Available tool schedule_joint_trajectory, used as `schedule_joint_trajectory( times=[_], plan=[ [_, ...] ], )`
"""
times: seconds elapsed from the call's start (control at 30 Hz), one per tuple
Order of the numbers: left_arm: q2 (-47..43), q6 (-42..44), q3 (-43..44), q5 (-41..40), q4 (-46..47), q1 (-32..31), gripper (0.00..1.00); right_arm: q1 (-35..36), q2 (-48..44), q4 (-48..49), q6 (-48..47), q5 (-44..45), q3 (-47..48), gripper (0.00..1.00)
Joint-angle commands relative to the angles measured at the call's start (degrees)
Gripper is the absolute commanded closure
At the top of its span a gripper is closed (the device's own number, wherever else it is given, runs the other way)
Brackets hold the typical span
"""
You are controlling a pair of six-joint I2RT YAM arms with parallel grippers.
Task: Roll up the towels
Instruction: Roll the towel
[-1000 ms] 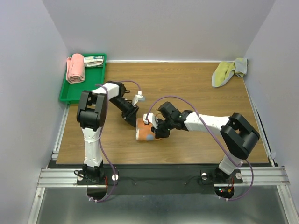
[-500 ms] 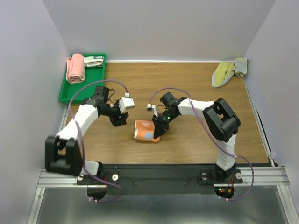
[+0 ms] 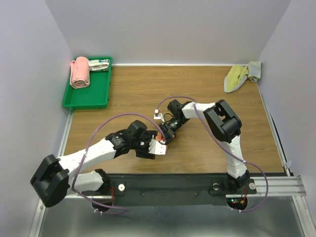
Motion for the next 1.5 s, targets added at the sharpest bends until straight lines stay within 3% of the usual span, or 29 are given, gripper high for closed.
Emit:
schedule_joint_trajectory(
  times=[0.0, 0.07, 0.1, 0.17, 0.3, 0.4, 0.43, 0.47, 0.57, 0.6, 0.63, 0.97, 1.17, 1.3, 1.47],
  plan=[
    [4.6, 0.2, 0.1, -5.2, 6.0, -2.8, 0.18, -0.3, 2.5, -3.8, -1.1, 2.4, 1.4, 0.99],
    [7.9, 0.2, 0.8, -6.5, 5.5, -2.9, 0.38, -0.5, 2.5, -4.5, -1.7, 2.4, 1.6, 0.99],
    [8.8, 0.0, 1.0, -6.7, 5.4, -2.9, 0.38, -0.6, 2.5, -4.6, -2.1, 2.4, 1.5, 0.99],
    [11.0, -0.8, 1.3, -7.2, 4.2, -2.9, 0.62, -0.8, 1.8, -4.8, -2.6, 2.7, 1.5, 0.96],
    [13.9, -3.3, 3.0, -3.9, 0.0, -2.6, 0.78, -1.4, 0.3, -4.9, -2.6, 4.3, 2.0, 0.86],
    [16.3, -4.5, 5.1, 0.8, -4.3, -0.9, 0.87, -2.8, -2.2, -4.9, -2.6, 7.7, 2.1, 0.61],
    [17.1, -4.8, 5.7, 2.5, -5.4, -0.4, 0.88, -4.1, -4.4, -4.9, -2.8, 8.6, 2.0, 0.47],
    [19.1, -5.2, 6.4, 3.0, -6.6, 0.2, 0.89, -5.0, -6.0, -4.9, -3.1, 9.6, 1.6, 0.4],
    [23.9, -6.6, 11.4, 7.2, -13.0, 1.7, 0.9, -7.9, -12.7, -4.4, -4.5, 13.7, 0.4, 0.35],
    [24.9, -6.9, 13.8, 8.3, -15.5, 3.0, 0.9, -8.5, -14.5, -3.9, -4.7, 14.6, 0.0, 0.2],
    [26.0, -6.9, 15.1, 10.4, -16.7, 3.8, 0.9, -9.6, -16.5, -3.8, -5.4, 15.4, -0.4, 0.17],
    [48.3, -3.5, 33.0, 23.6, -34.6, 16.2, 0.89, -10.5, -41.4, 0.5, -11.8, 26.8, -9.5, 0.13],
    [58.2, -2.0, 42.6, 25.4, -40.6, 20.1, 0.87, -1.2, -44.2, 3.4, -14.6, 38.7, -13.0, 0.12],
    [62.6, -0.4, 48.3, 26.8, -45.2, 21.5, 0.87, 11.5, -42.9, 13.5, -14.5, 49.7, -17.0, 0.13],
    [66.4, 0.8, 51.3, 27.8, -46.8, 23.2, 0.86, 18.2, -36.9, 23.3, -16.0, 59.2, -18.9, 0.13]
  ],
)
